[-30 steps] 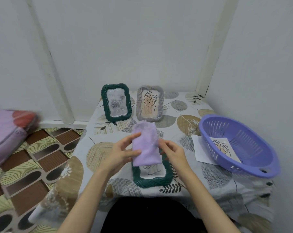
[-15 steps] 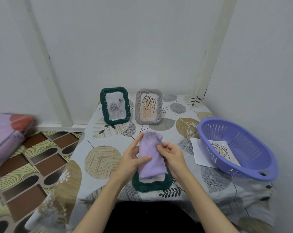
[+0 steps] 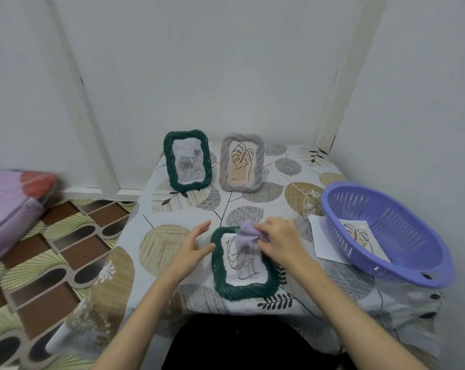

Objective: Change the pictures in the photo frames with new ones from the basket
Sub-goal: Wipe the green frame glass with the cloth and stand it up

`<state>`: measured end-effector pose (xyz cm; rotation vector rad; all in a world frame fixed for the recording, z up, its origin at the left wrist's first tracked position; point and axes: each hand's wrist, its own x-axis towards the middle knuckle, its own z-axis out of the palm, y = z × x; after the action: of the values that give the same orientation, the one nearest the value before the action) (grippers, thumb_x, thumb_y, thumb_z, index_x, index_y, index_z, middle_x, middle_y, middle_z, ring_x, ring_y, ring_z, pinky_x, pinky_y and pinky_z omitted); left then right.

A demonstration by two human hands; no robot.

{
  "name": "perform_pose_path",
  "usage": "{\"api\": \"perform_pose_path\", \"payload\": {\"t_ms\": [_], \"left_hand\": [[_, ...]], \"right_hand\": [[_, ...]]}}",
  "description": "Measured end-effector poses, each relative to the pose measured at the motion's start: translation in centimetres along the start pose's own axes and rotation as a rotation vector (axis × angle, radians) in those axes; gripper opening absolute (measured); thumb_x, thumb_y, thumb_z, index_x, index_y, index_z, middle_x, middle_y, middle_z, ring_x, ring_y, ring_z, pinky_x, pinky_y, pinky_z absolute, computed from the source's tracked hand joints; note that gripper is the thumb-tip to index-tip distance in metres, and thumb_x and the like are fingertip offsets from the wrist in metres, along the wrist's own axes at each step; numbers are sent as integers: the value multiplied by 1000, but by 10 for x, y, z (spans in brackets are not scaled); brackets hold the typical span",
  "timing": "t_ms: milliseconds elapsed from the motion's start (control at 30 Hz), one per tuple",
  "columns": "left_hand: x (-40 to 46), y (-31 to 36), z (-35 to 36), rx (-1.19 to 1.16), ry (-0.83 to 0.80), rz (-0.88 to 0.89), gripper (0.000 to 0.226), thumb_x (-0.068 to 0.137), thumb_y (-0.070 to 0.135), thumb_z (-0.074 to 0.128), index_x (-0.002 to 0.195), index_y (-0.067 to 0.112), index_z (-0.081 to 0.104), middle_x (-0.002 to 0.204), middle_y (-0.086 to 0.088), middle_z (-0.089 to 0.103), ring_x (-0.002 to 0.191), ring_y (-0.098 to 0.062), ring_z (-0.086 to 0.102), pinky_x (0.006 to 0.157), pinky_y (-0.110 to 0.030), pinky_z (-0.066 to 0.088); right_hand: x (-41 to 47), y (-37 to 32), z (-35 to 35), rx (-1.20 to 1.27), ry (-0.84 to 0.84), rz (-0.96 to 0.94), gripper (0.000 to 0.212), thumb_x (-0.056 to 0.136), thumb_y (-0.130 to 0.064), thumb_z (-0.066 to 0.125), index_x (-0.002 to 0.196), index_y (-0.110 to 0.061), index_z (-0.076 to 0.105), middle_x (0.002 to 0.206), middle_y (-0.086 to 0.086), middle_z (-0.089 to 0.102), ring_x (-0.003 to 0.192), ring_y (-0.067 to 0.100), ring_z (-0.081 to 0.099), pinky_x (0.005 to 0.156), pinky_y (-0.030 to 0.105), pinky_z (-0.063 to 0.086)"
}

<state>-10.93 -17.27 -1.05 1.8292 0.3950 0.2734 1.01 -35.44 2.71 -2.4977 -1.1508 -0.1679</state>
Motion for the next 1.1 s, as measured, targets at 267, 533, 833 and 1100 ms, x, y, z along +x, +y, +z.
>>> {"api": "perform_pose_path", "payload": {"t_ms": [267, 533, 833, 1100], "left_hand": [[8, -22, -2, 397, -83, 70, 72, 74, 52, 67, 136, 36, 34, 149, 10, 29, 142, -16, 17, 116, -40, 14], [26, -24, -12, 745, -361, 24, 142, 23, 94, 46, 146, 39, -1, 153, 18, -14, 138, -10, -27, 109, -45, -22], [31, -30, -12, 815, -411, -34, 139, 18, 98, 38, 141, 50, -7, 153, 6, -25, 134, -18, -36, 107, -49, -25], [27, -26, -11, 866, -416, -67, 117, 56, 73, 66, 141, 49, -11, 151, 7, -28, 134, -19, -37, 108, -51, -24]], "right_hand": [[-22, 19, 45, 200, 0, -79, 55, 80, -67, 42, 107, -27, 68, 100, 2, 52, 92, 19, 45, 80, 33, 38], [-24, 25, 51, -102, -76, -109, 64, 79, -70, 26, 136, -41, 37, 118, 0, 44, 102, 21, 41, 78, 31, 24], [-27, 29, 56, -90, -49, -221, 58, 83, -71, 29, 126, -36, 48, 110, 3, 50, 94, 17, 38, 76, 31, 35], [14, 2, 76, -149, 51, -138, 45, 83, -46, 38, 111, -21, 62, 82, 6, 55, 72, 22, 49, 55, 34, 48]]}}
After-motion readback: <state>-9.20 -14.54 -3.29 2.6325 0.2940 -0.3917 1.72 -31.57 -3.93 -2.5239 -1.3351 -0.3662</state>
